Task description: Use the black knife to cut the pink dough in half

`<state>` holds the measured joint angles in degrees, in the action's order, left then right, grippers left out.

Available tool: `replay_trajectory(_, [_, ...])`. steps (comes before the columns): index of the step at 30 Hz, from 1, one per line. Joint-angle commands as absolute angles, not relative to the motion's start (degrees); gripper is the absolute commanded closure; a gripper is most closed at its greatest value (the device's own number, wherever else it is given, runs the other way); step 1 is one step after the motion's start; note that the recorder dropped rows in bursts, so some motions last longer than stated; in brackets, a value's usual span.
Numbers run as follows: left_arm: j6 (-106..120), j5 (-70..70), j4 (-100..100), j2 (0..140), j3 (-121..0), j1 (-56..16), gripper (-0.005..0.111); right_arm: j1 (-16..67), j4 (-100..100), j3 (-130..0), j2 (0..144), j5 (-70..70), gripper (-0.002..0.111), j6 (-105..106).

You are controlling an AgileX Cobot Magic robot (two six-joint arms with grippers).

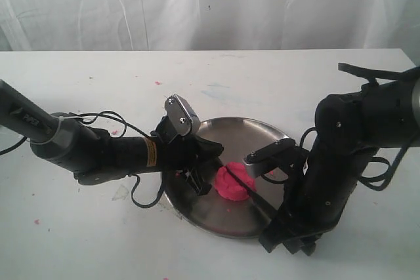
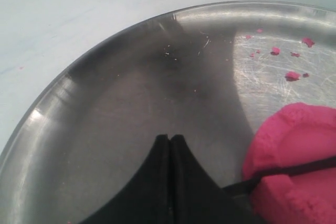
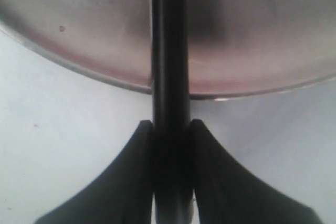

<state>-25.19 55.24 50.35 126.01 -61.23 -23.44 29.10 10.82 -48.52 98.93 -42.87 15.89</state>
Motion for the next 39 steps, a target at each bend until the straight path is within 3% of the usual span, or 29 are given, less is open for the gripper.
replay_trajectory(1, [-25.8,48.0,56.7,127.5,-60.1,-24.1,0.107,29.1,12.2,-49.1,101.5,-45.1,0.108,16.0])
replay_trajectory(39, [-19.9,49.1,51.3,123.8,-60.1,-24.0,0.107,29.1,13.2,-49.6,101.5,-45.1,0.108,16.7])
